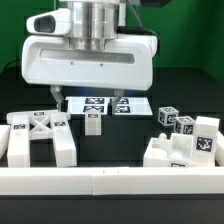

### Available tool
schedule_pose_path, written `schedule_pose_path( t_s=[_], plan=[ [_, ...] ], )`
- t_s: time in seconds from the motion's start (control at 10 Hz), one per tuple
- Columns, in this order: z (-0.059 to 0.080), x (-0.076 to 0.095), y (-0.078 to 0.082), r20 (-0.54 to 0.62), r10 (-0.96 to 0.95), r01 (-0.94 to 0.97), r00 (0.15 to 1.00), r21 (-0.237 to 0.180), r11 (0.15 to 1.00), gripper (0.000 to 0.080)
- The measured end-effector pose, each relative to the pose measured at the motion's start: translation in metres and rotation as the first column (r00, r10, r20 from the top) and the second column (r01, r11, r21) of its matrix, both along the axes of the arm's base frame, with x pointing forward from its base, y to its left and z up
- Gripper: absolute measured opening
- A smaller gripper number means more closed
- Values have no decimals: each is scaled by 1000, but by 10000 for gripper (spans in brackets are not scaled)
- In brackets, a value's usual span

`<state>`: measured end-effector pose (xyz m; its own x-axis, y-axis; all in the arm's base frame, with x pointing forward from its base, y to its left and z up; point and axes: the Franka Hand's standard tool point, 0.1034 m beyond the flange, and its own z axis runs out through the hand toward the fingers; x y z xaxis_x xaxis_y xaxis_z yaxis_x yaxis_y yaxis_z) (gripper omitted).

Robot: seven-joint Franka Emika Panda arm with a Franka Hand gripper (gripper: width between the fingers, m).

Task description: Assemble chair

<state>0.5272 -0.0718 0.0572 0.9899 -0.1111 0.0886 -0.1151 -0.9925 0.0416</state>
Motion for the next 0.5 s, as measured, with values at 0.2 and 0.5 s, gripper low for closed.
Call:
schedule_pose_path(
  t_s=[0.2,0.5],
  plan=[
    [-10,-17,-5,7,50,-50,999,-21,999,649],
    [-10,-18,-3,-20,45,-45,999,-9,999,649]
  ],
)
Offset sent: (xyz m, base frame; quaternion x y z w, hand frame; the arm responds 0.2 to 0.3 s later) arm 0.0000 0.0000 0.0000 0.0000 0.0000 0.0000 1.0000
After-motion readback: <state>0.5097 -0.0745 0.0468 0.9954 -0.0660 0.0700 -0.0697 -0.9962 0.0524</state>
